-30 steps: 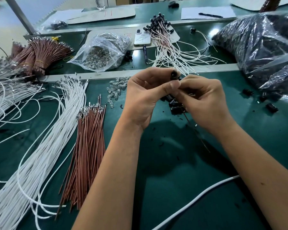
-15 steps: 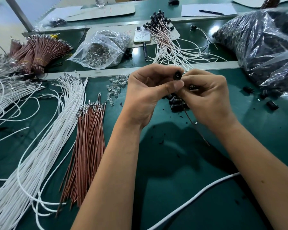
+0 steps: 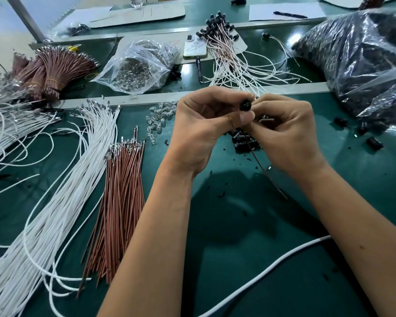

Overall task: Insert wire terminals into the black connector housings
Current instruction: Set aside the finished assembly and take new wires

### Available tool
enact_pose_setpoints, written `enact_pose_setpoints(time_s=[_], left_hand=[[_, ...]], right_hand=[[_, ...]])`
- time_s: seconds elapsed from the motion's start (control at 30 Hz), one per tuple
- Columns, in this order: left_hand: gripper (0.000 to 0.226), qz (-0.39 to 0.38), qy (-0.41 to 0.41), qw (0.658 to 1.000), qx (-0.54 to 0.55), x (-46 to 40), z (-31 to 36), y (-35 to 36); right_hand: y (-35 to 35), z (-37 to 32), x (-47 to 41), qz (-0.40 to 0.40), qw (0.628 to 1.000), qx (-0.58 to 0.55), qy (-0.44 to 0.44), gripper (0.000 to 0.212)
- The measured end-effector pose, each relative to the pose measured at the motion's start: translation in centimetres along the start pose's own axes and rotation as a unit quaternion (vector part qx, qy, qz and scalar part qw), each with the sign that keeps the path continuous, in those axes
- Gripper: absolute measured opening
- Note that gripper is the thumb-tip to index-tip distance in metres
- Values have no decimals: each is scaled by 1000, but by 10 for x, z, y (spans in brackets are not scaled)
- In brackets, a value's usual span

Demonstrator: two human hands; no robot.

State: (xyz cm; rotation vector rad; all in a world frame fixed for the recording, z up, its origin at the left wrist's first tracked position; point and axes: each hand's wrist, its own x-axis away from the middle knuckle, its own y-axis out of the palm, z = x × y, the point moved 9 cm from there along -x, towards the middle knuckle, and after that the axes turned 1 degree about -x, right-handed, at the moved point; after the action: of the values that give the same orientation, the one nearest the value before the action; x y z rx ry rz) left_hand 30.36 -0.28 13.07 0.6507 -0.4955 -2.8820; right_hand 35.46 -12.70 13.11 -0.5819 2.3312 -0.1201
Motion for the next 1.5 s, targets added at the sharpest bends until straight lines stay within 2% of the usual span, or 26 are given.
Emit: enact_pose_setpoints(time_s=[0.4, 0.73, 0.93, 1.2, 1.37, 1.5], left_hand=[[35, 8, 7, 1000, -3, 0, 1, 2], [39, 2, 13, 1000, -1, 0, 1, 4], [39, 12, 19, 1000, -7, 0, 1, 5], [40, 27, 23, 999, -11, -1, -1, 1], [25, 46, 20, 999, -22, -1, -6, -9], [23, 69, -32, 997, 16, -1, -17, -16]], right_hand=[[0, 1, -2, -18, 1000, 25, -2, 20], [2, 0, -2, -31, 998, 49, -4, 19], [2, 3, -1, -37, 997, 63, 7, 29], [-2, 2, 0, -11, 995, 98, -4, 24], [0, -1, -1, -9, 999, 42, 1, 12], [2, 7, 1, -17, 999, 20, 41, 14]])
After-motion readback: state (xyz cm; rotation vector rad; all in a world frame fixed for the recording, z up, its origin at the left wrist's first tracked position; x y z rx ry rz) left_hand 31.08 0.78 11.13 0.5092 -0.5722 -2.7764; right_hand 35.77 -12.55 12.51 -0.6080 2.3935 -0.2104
